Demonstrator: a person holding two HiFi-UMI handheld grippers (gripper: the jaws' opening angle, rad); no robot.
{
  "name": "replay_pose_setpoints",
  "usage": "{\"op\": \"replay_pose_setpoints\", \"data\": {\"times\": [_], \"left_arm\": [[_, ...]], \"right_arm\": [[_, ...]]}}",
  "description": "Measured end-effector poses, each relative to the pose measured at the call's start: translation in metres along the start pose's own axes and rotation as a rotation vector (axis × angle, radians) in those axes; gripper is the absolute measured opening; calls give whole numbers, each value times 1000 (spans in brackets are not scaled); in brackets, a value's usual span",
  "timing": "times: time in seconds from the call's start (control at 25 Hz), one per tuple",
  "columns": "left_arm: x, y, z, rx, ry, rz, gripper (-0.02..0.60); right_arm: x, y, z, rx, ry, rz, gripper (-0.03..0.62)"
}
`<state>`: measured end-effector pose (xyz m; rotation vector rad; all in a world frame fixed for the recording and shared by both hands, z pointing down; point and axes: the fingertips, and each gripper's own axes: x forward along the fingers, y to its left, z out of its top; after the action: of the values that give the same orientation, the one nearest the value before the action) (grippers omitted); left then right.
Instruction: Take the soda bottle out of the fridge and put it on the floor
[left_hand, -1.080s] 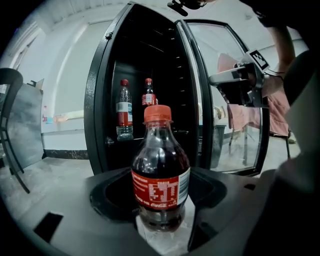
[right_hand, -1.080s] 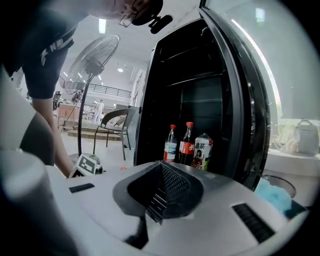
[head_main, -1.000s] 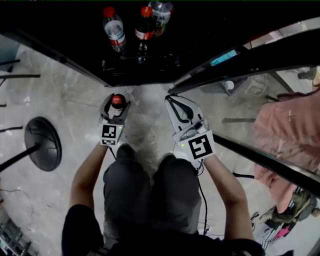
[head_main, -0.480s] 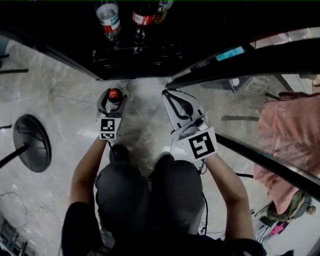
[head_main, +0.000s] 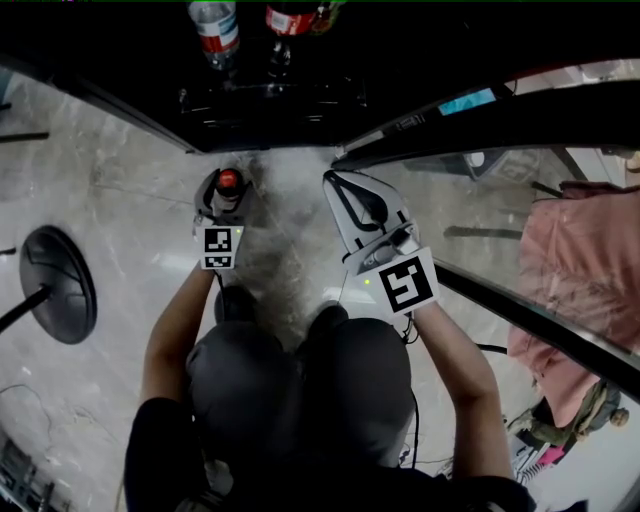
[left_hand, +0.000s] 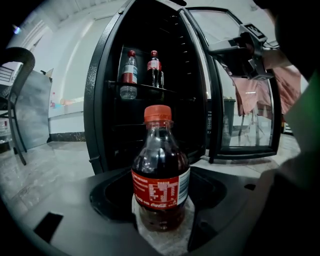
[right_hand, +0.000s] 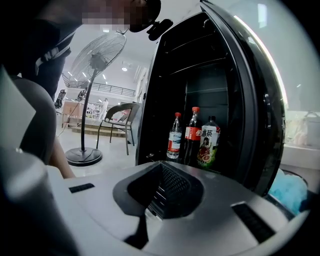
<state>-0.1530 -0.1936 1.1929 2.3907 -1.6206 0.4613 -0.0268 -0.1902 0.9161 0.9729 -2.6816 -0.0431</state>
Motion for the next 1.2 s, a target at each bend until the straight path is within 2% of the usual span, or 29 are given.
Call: {"op": "replay_pose_setpoints", "data": {"times": [0.6, 0.92, 1.2], "left_arm": [[3, 6, -23, -9, -4, 25, 316], [-3, 3, -25, 36, -58, 30, 318], [-7, 4, -29, 46, -59, 41, 321]], "right_arm": [[2, 3, -15, 6, 14, 7, 18], [5, 5, -17, 14, 10, 16, 18], [3, 6, -17, 15, 10, 17, 18]]}}
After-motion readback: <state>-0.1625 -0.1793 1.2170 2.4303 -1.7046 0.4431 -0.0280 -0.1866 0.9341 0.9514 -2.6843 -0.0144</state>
